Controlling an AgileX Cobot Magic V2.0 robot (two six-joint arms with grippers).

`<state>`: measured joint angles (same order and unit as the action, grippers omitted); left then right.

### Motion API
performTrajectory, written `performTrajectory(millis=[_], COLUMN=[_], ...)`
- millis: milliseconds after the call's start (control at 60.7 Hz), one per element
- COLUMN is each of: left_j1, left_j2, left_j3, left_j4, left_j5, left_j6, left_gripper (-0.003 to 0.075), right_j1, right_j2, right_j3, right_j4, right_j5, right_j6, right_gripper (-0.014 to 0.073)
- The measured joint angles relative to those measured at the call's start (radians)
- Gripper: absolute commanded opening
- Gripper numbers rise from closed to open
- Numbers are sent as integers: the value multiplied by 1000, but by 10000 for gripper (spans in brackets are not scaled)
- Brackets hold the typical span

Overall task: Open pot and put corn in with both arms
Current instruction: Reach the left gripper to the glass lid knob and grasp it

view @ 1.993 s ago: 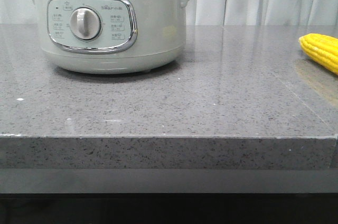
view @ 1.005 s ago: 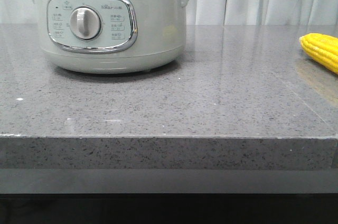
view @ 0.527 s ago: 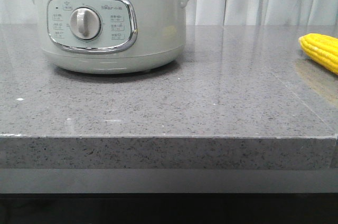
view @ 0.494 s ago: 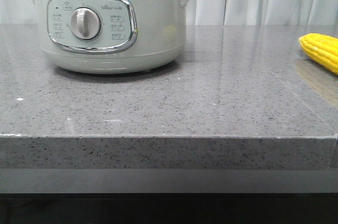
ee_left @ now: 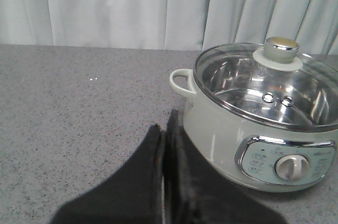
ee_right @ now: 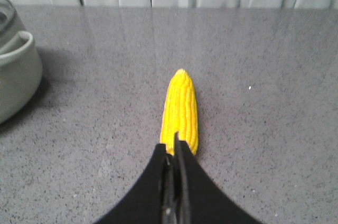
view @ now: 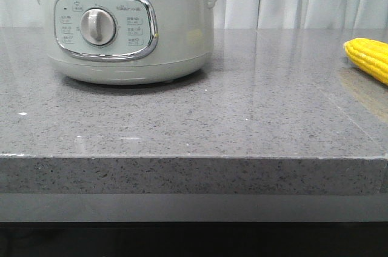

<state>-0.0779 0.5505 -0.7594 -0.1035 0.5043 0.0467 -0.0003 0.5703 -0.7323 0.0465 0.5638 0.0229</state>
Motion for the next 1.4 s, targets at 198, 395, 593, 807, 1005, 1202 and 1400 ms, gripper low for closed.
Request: performTrajectory(millis=[198, 395, 593, 807, 1005, 1202, 1400], left_j1=[0, 0, 0, -18, -143, -274, -324], left_j2=[57, 100, 137, 212, 337, 508, 700], left_j3=[0, 0, 0, -2, -79, -211, -375], left_j4=[1, 26, 46, 36, 32, 29, 6], left_j5=[0, 0, -13, -78, -147, -236, -255], left_j6=[0, 0, 0, 0, 0, 0, 0], left_gripper=[-20, 102, 495, 533, 533, 532, 531], right_j1=[0, 0, 0, 0, 0, 0, 0], right_j2=[83, 141, 162, 162, 162, 162, 162], right_j3=[0, 0, 0, 0, 0, 0, 0], right_j4=[0, 0, 0, 0, -1, -1, -1], right_j5=[9, 19, 19, 19, 19, 19, 19], right_j6=[0, 0, 0, 0, 0, 0, 0], right_gripper=[-67, 1, 430, 608, 601, 601, 601])
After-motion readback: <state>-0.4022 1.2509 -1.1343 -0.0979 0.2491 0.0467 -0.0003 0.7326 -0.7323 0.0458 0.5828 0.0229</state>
